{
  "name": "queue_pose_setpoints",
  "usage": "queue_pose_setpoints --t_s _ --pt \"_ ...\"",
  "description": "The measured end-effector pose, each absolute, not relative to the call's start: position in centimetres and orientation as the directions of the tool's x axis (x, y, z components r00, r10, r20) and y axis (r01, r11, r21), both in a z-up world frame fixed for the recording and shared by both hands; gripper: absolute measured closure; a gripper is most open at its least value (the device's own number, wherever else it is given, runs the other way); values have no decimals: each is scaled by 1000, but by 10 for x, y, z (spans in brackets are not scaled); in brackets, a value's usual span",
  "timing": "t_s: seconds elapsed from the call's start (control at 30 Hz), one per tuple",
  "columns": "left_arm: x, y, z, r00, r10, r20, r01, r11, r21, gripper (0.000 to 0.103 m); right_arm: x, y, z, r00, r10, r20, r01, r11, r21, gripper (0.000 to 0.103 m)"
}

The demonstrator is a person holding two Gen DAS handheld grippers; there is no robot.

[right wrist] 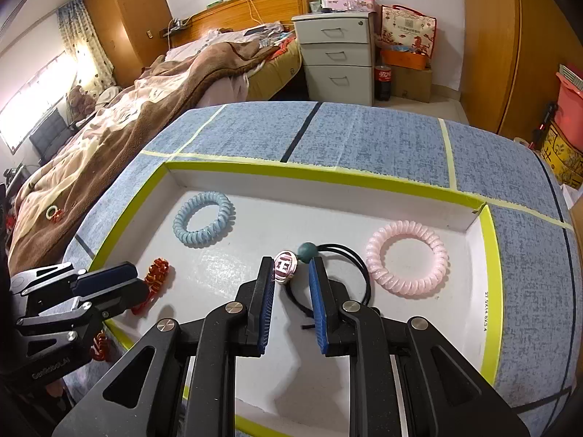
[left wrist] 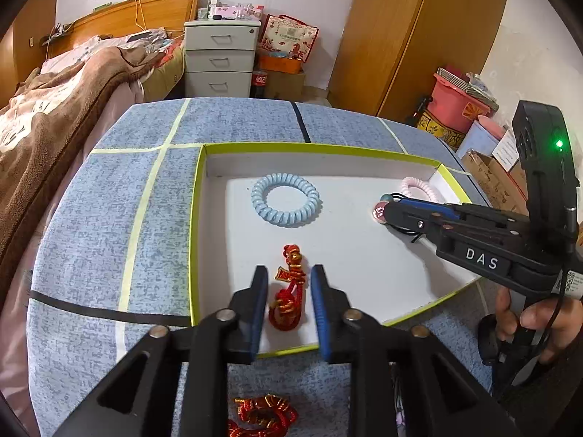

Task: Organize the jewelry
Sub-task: 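Carry the black hair tie and red tassel into the yellow box, then open both tools to release the items in the box, then withdraw, then grasp the black strap loop with the right tool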

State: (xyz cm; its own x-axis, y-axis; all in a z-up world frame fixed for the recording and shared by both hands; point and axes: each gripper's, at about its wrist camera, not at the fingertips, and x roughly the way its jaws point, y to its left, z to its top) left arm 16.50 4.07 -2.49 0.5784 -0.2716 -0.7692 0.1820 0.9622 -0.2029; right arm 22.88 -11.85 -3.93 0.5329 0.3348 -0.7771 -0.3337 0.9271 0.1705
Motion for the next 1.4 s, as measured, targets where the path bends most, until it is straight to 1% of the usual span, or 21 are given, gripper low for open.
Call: queue_pose_setpoints --t_s 0.1,0.23,0.3,0.33,0.37,0.5,0.83,1.03,1.13,1.33,1.4 --pt "164 39 -25 577 -272 -770 187 962 -200 72 229 -118 -39 535 334 -776 -335 927 168 83" --pt "164 40 -25 577 -271 -770 185 962 -199 71 229 -118 -39 536 332 -776 -334 928 166 83" --pt "164 40 -24 578 -274 -769 186 961 -203 69 229 -118 -38 539 328 -776 -330 930 163 76" --pt "164 40 -24 578 -275 -769 186 961 -204 68 228 -119 -37 541 329 -774 -329 930 165 70" --pt "164 40 -23 578 -274 -768 186 961 -203 67 228 -119 -37 543 331 -772 -328 930 168 69" --pt "158 41 -19 587 -273 -762 188 962 -200 62 223 -120 -33 553 332 -764 -325 931 168 69" --pt "129 56 6 647 -270 -712 166 963 -214 55 185 -132 -3 622 335 -708 -307 936 173 69" --pt "105 65 14 670 -263 -694 161 964 -211 54 147 -147 11 657 334 -676 -291 939 182 67" --pt "92 70 12 671 -247 -699 139 968 -209 54 130 -159 13 671 332 -663 -271 942 197 56" --pt "72 77 4 670 -251 -698 131 966 -222 54 99 -185 6 679 282 -677 -225 959 174 56" --pt "69 79 0 661 -268 -701 132 961 -243 54 92 -193 1 678 270 -684 -207 963 174 56"
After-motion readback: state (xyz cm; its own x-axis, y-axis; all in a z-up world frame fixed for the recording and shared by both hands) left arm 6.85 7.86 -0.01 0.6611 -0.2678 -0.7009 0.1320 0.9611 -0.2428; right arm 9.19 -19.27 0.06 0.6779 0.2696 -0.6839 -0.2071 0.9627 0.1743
